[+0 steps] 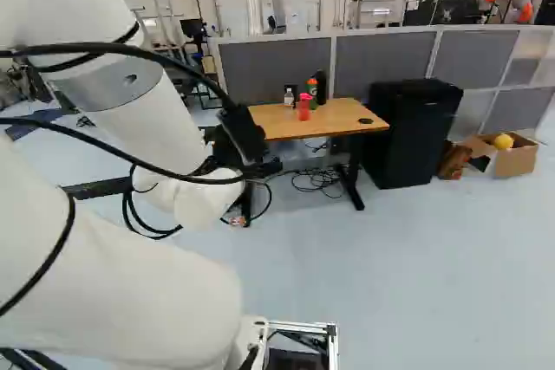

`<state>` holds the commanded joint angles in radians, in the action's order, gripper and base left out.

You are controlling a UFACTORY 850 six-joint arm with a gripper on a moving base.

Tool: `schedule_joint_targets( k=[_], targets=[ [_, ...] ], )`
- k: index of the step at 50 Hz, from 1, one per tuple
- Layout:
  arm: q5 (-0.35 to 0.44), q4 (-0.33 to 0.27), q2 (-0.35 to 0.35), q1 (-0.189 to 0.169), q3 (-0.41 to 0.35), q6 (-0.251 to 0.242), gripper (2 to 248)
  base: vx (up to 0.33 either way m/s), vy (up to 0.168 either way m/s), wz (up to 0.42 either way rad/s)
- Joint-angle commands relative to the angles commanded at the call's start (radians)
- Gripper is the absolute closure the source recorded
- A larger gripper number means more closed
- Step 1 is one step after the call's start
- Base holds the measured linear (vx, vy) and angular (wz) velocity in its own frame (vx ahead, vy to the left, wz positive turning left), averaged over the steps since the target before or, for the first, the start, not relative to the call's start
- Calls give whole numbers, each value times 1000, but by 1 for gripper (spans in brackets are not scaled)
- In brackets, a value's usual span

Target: Pick up the green bottle from the table

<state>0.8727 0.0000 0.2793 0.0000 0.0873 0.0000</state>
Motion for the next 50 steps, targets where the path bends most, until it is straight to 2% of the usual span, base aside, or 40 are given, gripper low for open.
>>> schedule_joint_targets(
  k=[14,50],
  targets=[
    [0,0,0,0,0,0,3,117,-47,-4],
    [0,0,0,0,0,0,3,210,-141,-150]
  ],
)
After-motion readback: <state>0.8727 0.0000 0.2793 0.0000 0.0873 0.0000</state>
